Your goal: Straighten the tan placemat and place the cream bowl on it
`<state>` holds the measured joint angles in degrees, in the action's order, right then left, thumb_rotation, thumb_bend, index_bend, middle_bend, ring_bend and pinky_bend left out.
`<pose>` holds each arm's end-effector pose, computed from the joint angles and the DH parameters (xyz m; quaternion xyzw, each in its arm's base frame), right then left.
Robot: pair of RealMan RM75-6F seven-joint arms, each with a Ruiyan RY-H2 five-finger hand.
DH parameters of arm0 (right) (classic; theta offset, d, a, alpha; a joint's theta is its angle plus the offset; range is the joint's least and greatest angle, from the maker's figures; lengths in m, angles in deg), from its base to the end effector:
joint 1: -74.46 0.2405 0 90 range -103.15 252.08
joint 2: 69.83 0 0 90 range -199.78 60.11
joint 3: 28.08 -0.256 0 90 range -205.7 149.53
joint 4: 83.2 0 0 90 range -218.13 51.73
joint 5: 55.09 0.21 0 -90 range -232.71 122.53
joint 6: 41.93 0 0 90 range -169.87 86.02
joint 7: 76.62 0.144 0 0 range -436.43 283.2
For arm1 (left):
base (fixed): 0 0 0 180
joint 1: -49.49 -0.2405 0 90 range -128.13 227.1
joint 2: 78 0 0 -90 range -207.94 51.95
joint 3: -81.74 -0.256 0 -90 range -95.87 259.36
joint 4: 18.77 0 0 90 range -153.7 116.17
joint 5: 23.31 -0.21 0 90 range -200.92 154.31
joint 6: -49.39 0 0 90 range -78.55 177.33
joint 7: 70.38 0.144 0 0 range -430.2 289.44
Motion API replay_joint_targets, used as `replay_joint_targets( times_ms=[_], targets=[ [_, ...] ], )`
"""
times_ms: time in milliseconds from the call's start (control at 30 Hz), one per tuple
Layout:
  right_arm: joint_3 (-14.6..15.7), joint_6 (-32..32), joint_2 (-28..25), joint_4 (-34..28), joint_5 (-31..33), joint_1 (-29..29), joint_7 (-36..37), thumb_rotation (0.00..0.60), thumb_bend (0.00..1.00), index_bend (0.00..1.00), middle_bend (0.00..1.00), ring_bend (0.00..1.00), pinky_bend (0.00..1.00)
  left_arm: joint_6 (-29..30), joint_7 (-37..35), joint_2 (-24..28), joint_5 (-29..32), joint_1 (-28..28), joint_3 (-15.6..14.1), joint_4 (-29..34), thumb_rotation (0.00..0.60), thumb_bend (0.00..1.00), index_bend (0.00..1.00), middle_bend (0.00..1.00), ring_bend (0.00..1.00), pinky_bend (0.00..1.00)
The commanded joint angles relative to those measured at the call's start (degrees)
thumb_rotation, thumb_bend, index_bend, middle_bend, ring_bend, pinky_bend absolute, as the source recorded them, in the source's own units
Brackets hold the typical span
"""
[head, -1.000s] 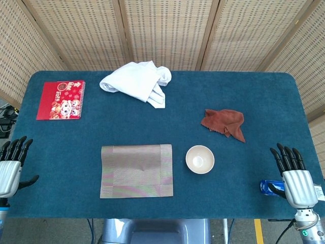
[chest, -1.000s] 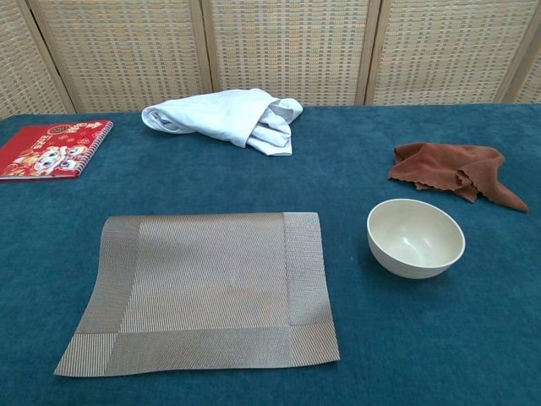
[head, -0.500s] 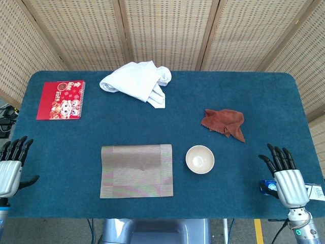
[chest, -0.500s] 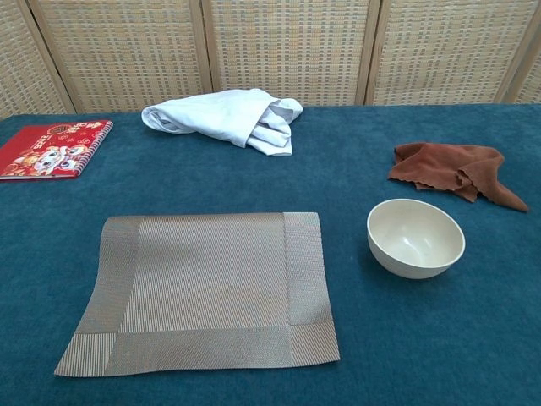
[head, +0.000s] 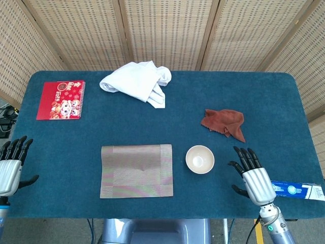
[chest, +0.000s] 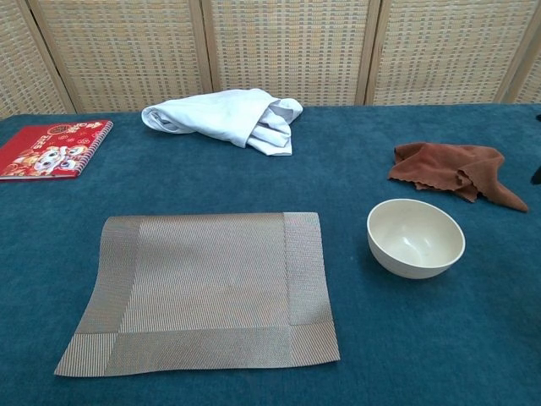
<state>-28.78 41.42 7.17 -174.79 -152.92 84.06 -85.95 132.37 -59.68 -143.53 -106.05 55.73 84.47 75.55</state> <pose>-0.2469 -0.1883 0.0737 0.6721 -0.3356 0.4472 0.4856 -0.3070 0.1870 0.1455 -0.6164 -0.3665 -0.3368 0.6101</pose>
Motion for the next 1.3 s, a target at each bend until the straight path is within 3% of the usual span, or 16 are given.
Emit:
replay_joint_targets(
  times_ms=[33, 267, 800, 1067, 1300],
  targets=[
    [0.62, -1.53, 1.58, -0.4, -0.05, 0.6, -1.31, 0.6, 0.16, 0.35, 0.06, 0.0, 0.07, -0.04, -0.05, 0.05, -0.04, 0.01, -0.05, 0.05, 0.6, 0.05, 0.0, 0.0, 0.0, 0.0],
    [0.58, -5.44, 5.32, -0.13, 1.06, 2.48, -4.33, 0.6, 0.22, 0.38, 0.08, 0.0, 0.08, -0.27, -0.4, 0.22, 0.23, 0.07, -0.02, 0.1, 0.6, 0.05, 0.0, 0.0, 0.0, 0.0],
    [-3.67, -13.95, 14.28, 0.0, 7.93, 8.52, -11.22, 0.6, 0.29, 0.43, 0.12, 0.0, 0.13, -1.18, -1.49, 0.72, 1.44, 0.35, 0.3, 0.16, 0.6, 0.05, 0.0, 0.0, 0.0, 0.0],
    [-6.27, -17.56, 17.7, 4.21, 12.97, 11.48, -13.5, 0.6, 0.3, 0.45, 0.14, 0.0, 0.14, -1.78, -2.24, 0.95, 1.98, 0.51, 0.38, -0.02, 0.6, 0.05, 0.0, 0.0, 0.0, 0.0],
    [-5.94, -18.41, 19.5, 6.9, 15.05, 12.34, -13.19, 0.6, 0.32, 0.48, 0.15, 0.0, 0.14, -2.38, -2.53, 0.95, 2.7, 0.72, 0.54, -0.24, 0.6, 0.05, 0.0, 0.0, 0.0, 0.0]
  ],
)
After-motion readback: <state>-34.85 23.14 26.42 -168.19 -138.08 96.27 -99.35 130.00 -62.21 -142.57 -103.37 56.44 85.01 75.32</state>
